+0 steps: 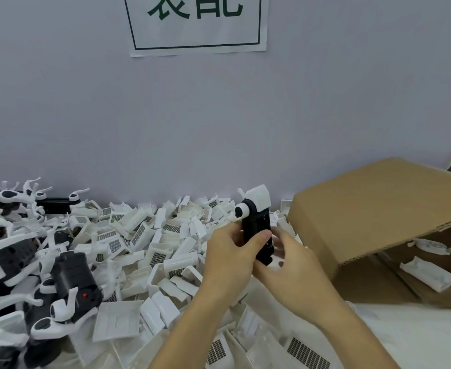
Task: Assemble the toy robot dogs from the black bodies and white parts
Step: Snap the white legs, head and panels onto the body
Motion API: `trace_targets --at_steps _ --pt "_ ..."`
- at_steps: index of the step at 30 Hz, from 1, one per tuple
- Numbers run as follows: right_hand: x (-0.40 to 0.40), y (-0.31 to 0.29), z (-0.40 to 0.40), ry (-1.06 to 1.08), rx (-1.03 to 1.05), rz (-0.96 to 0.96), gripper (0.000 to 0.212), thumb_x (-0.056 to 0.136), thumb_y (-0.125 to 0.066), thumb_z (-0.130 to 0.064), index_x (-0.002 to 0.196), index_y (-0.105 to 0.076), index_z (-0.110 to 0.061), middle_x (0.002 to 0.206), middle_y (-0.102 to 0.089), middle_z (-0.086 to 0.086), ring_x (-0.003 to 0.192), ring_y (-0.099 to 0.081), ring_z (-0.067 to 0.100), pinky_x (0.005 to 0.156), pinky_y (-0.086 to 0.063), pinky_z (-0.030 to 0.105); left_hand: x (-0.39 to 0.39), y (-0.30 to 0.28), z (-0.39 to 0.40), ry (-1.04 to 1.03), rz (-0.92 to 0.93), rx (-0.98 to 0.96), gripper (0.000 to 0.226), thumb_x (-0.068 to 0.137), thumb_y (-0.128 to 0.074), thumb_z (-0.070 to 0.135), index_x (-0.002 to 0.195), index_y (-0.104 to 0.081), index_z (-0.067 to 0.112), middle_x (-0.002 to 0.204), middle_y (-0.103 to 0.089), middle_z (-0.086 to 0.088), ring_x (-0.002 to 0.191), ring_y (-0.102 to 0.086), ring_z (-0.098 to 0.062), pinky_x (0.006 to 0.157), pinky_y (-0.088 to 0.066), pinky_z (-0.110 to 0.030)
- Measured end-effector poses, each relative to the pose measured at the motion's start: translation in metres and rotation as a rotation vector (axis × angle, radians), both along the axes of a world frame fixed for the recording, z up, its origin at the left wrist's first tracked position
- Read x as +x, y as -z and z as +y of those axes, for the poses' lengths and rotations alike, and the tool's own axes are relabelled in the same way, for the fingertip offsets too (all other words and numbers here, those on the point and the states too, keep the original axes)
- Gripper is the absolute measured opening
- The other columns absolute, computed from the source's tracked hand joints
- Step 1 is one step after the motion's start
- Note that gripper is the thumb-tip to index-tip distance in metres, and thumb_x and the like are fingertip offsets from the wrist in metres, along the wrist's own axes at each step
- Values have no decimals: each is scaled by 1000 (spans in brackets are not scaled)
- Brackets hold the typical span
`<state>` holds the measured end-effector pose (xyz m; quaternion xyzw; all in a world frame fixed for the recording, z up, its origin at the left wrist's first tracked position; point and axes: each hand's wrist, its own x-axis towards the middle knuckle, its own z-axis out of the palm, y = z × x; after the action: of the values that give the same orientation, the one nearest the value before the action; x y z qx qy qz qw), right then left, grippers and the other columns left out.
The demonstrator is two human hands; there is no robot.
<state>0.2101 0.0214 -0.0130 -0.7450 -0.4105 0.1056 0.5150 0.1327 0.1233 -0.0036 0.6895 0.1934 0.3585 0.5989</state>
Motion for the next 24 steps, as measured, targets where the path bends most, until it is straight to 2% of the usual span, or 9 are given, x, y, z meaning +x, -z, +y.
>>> trace_targets --at_steps 1,3,5,6,7,9,12,17,24 --pt "3 -1 -2 -13 23 35 39 88 -73 -37 122 -54 -42 111 -64 -38 106 -58 -16 84 -48 7 -1 0 1 -14 4 21 13 90 -74 13 90 -75 26 80 -79 6 76 -76 -9 67 -58 -19" --pt "9 -7 -7 12 105 116 56 91 -72 -30 140 -47 -36 135 -54 -27 123 -53 -7 100 -47 19 -1 1 2 -56 29 97 14 87 -76 9 86 -75 23 76 -77 9 68 -74 -6 59 -55 -15" --pt "13 -13 -12 -24 233 202 57 88 -75 -28 138 -50 -36 140 -56 -19 125 -56 -4 100 -50 21 -1 2 2 -68 82 189 10 86 -78 11 89 -76 21 76 -76 7 68 -74 -10 64 -60 -25" --pt "13 -16 -14 -47 277 227 60 83 -78 -34 137 -52 -35 137 -59 -17 123 -58 -4 99 -52 21 0 3 1 -59 114 237 8 86 -79 14 90 -76 20 77 -76 4 70 -74 -13 68 -61 -31" --pt "13 -17 -15 -52 308 241 69 74 -80 -42 136 -52 -32 132 -62 -17 118 -60 -7 95 -54 18 0 4 0 -51 150 296 7 85 -79 15 90 -77 20 76 -75 3 70 -73 -13 71 -61 -31" --pt "13 -18 -15 -2 327 224 84 57 -80 -51 133 -51 -32 120 -66 -16 102 -63 -14 77 -53 8 1 6 -3 -46 216 446 7 84 -81 18 88 -75 18 75 -70 9 71 -67 -6 67 -54 -19" --pt "15 -14 -13 66 312 211 83 51 -84 -47 127 -59 -24 106 -71 -9 85 -69 -8 64 -52 8 2 8 -6 -40 236 583 9 84 -81 20 86 -73 19 70 -61 19 70 -59 2 63 -43 -12" --pt "22 -7 -12 181 282 120 62 63 -91 -39 119 -70 -21 99 -74 -9 85 -71 -1 66 -52 10 4 10 -6 -23 258 652 9 85 -80 18 90 -73 21 72 -60 20 69 -57 -3 63 -39 -12" --pt "21 -8 -14 200 302 109 66 62 -92 -38 122 -72 -18 98 -75 -9 83 -71 -3 65 -52 8 3 9 -6 -18 271 634 10 85 -78 16 87 -71 23 71 -61 18 70 -59 -7 65 -45 -20"
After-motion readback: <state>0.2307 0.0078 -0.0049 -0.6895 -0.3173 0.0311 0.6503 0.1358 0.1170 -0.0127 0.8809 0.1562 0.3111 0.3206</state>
